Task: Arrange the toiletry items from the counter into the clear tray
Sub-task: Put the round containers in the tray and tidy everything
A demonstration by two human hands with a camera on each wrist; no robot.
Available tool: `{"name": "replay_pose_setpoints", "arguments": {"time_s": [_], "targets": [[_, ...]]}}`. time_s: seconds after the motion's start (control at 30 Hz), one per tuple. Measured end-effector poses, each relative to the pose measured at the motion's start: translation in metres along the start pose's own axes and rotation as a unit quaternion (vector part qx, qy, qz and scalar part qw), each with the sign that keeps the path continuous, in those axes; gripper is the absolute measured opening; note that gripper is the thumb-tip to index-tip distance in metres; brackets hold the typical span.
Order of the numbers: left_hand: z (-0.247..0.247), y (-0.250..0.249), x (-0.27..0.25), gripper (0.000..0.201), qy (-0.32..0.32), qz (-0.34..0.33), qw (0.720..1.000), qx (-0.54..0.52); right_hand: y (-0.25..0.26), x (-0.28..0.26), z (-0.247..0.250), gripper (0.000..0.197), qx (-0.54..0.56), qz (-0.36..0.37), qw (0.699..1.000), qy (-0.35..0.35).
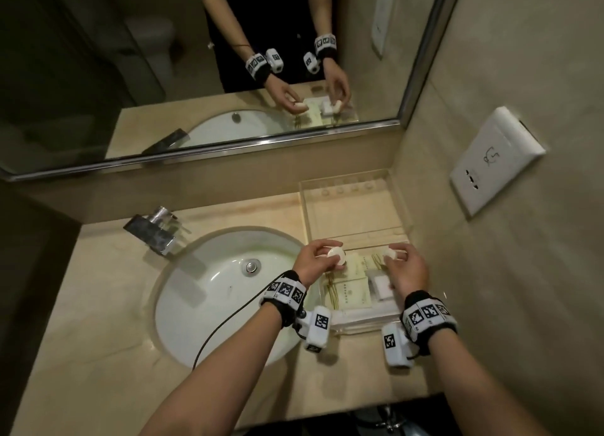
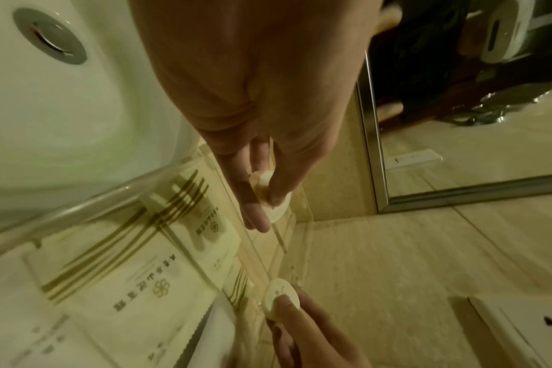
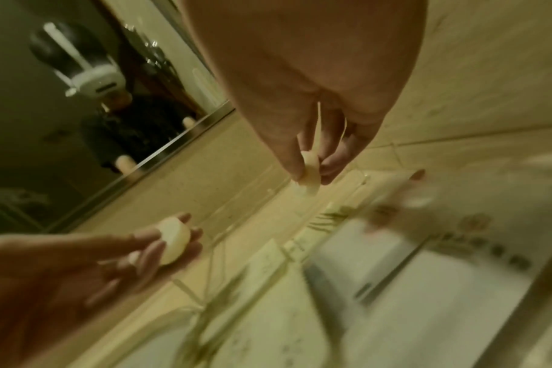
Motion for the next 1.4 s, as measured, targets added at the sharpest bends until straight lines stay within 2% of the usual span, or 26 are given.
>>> {"name": "replay_pose_setpoints", "arguments": {"time_s": [0.13, 0.27, 0.5, 0.6, 0.87, 1.0, 1.13, 1.3, 1.4], "targets": [[-0.010, 0.006, 0.012, 0.032, 0.001, 0.012, 0.999, 0.030, -0.004, 0.015, 0.010, 0.020, -0.102, -0.013, 0.995, -0.003], [-0.013, 0.015, 0.020, 0.032, 0.006, 0.021, 0.999, 0.040, -0.012, 0.023, 0.012, 0.016, -0.157, -0.034, 0.987, 0.004], [-0.016, 0.017, 0.029, 0.028, 0.013, 0.024, 0.998, 0.055, -0.015, 0.030, 0.016, 0.011, -0.198, -0.011, 0.980, -0.002], [-0.016, 0.017, 0.032, 0.025, 0.003, 0.027, 0.997, 0.070, -0.018, 0.033, 0.015, 0.015, -0.222, -0.002, 0.975, -0.003], [-0.018, 0.006, 0.039, 0.035, -0.009, 0.010, 0.989, 0.146, -0.018, 0.027, 0.014, 0.016, -0.233, 0.002, 0.972, 0.020], [-0.030, 0.006, 0.046, 0.030, 0.015, 0.021, 0.986, 0.166, -0.017, 0.030, 0.012, 0.018, -0.251, 0.013, 0.967, 0.030], [-0.052, 0.000, 0.056, 0.028, 0.032, 0.021, 0.960, 0.277, -0.017, 0.027, 0.016, 0.020, -0.256, 0.018, 0.966, 0.016], [-0.076, 0.001, 0.071, 0.042, 0.037, 0.039, 0.933, 0.355, -0.014, 0.023, 0.017, 0.022, -0.271, 0.026, 0.962, 0.013], [-0.091, -0.001, 0.080, 0.036, 0.049, 0.010, 0.893, 0.447, -0.015, 0.025, 0.016, 0.026, -0.266, 0.029, 0.964, 0.015]]}}
Point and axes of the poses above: each hand's wrist, its own x-axis towards the middle knuckle, its own z-axis out of the back of the hand, y = z × x, the point moved 10 cm from there along x, towards the middle knuckle, and after that the axes turned 13 degrees about y, right-handed, at the moved point
